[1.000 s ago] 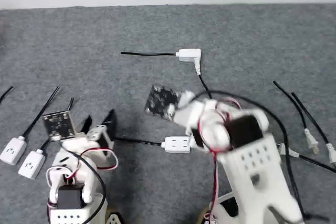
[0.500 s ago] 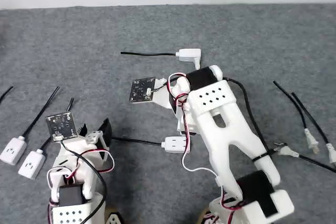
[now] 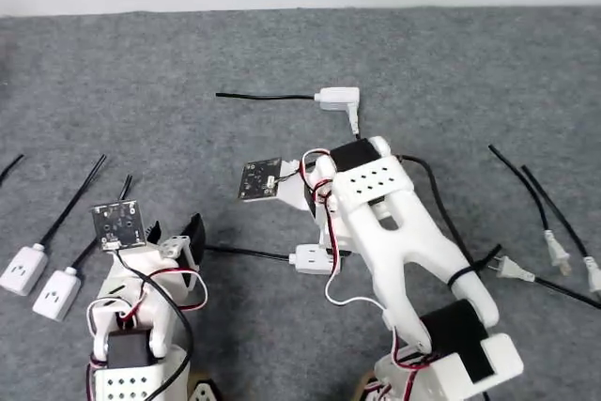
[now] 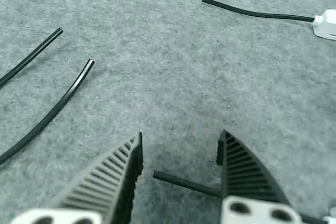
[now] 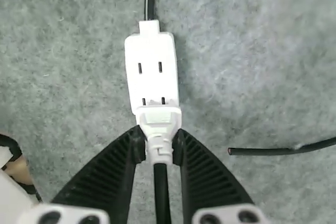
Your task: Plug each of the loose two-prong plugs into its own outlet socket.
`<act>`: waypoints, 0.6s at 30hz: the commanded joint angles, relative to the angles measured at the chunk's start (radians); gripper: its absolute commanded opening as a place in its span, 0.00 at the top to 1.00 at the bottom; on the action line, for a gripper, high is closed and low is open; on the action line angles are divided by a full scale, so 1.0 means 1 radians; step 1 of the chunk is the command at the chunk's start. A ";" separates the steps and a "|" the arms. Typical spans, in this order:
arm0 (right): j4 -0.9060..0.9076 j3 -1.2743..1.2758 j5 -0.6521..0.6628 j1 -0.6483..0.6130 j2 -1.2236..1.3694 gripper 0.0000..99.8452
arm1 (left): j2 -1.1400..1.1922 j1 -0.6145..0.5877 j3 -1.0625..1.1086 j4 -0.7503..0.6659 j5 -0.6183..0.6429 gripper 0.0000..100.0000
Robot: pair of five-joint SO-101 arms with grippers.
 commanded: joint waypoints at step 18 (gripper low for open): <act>-0.015 0.063 0.008 0.002 -0.045 0.99 | -0.002 0.000 -0.007 0.008 -0.011 0.79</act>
